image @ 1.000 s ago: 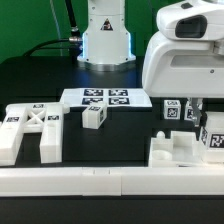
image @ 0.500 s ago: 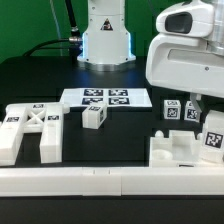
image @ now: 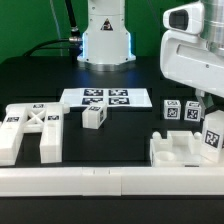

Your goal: Assemble chair

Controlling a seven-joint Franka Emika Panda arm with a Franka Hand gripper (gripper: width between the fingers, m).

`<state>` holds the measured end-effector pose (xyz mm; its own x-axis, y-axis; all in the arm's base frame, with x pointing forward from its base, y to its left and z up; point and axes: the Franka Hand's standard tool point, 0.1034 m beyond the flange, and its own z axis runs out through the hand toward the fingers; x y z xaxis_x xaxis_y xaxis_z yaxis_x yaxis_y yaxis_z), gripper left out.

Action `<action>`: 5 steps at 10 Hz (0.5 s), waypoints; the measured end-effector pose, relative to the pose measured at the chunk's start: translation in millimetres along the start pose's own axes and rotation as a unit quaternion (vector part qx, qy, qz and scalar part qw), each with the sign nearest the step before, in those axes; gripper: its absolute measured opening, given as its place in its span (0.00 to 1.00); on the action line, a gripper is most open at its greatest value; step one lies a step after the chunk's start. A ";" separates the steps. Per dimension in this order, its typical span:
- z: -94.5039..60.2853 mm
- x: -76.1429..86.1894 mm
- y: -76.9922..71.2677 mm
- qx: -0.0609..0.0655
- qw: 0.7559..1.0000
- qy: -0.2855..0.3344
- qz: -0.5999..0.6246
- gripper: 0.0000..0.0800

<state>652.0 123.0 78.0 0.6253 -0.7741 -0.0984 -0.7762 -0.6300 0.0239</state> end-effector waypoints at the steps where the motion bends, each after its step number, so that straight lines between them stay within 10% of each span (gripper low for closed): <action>1: 0.0 0.0 0.1 -0.001 1.000 0.000 -0.018 0.64; 2: -1.9 -1.0 3.5 -0.018 0.998 0.000 -0.059 0.64; 5: -2.7 -0.8 3.3 -0.019 0.988 -0.003 -0.156 0.81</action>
Offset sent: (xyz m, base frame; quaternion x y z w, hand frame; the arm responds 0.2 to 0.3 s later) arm 0.0000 0.0000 0.0000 0.0000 0.0000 -0.1938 0.9810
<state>649.1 121.4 80.9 0.8326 -0.5425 -0.1119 -0.5430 -0.8393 0.0290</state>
